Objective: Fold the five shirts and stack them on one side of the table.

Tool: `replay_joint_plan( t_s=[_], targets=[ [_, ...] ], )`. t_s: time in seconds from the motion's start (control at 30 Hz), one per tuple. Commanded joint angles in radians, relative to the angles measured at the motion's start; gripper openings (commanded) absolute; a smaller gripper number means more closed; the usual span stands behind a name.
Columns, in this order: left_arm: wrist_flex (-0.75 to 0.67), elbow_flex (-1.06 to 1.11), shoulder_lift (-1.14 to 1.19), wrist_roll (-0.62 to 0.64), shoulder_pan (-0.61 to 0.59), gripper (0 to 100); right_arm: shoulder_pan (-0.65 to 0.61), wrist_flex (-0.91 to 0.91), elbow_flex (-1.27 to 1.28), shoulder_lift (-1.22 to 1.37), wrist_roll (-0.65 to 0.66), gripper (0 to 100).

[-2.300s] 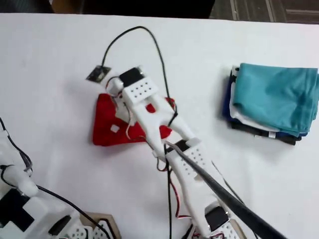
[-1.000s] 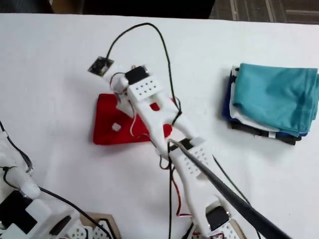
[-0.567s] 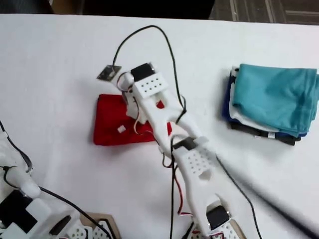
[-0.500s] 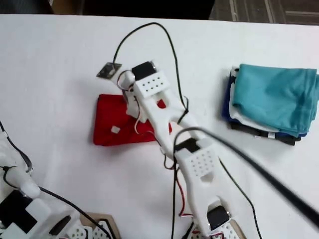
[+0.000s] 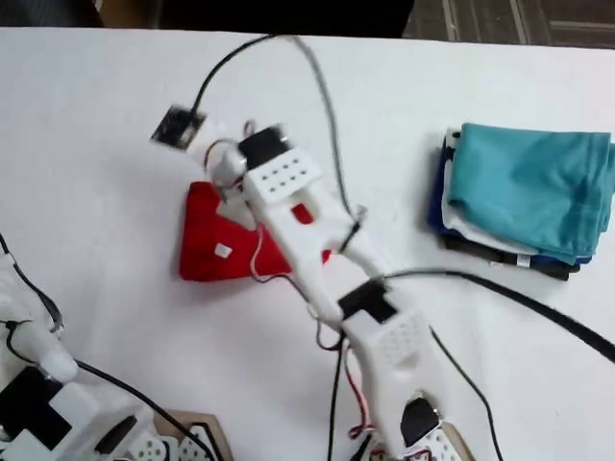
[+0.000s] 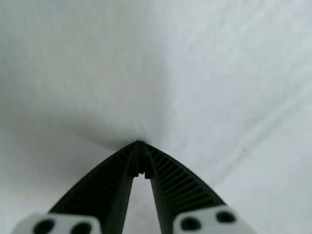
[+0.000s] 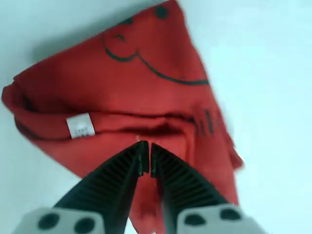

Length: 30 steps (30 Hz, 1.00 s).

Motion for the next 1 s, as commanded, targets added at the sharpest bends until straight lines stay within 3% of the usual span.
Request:
replay_joint_plan(
  t_s=[0.0, 0.43, 0.67, 0.97],
  targets=[
    [-0.014, 0.004, -0.015, 0.008, 0.006, 3, -0.015, -0.073, -0.012, 0.053, -0.006, 2.1],
    [-0.014, 0.004, -0.015, 0.008, 0.006, 3, -0.010, -0.131, -0.235, 0.239, -0.006, 2.1],
    [-0.014, 0.004, -0.015, 0.008, 0.006, 3, 0.001, -0.035, -0.278, 0.325, 0.002, 2.1],
    [-0.014, 0.004, -0.015, 0.008, 0.006, 3, 0.116, 0.197, -0.431, 0.329, 0.003, 2.1]
  ],
)
